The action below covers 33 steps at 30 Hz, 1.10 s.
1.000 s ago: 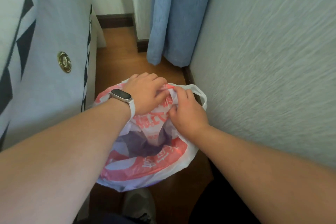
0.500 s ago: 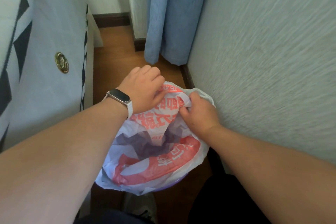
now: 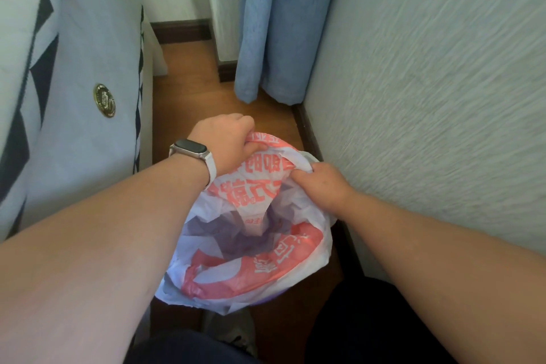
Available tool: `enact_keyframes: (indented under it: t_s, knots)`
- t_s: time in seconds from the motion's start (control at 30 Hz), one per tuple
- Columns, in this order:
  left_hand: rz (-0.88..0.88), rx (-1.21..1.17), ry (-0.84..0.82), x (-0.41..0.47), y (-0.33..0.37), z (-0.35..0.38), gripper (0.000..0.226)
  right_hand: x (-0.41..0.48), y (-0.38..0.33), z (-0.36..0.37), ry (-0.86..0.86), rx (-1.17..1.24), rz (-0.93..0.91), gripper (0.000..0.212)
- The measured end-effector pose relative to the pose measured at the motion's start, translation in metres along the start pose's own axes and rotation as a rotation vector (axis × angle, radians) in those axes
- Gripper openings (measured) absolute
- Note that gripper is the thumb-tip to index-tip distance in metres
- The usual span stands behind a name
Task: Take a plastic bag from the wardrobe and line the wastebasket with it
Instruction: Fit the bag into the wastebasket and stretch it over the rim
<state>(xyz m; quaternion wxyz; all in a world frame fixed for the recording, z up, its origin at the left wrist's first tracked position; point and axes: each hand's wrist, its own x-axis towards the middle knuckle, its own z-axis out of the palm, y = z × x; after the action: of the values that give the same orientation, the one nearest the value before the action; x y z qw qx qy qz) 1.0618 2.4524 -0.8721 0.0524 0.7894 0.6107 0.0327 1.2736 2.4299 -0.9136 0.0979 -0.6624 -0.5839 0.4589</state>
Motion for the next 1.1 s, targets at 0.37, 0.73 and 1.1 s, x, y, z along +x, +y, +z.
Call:
enact_keyframes:
  t_s: [0.37, 0.73, 1.1]
  knots:
    - [0.065, -0.008, 0.026, -0.001, 0.001, 0.001, 0.028, 0.001, -0.045, 0.0, 0.268, -0.298, -0.476, 0.046]
    - [0.04, -0.002, 0.216, 0.006, 0.005, 0.001, 0.03, 0.014, -0.015, -0.016, 0.324, -0.408, -0.226, 0.024]
    - [-0.114, -0.081, -0.022, 0.006, -0.004, 0.007, 0.025, 0.008, -0.004, -0.018, 0.372, -0.411, -0.13, 0.03]
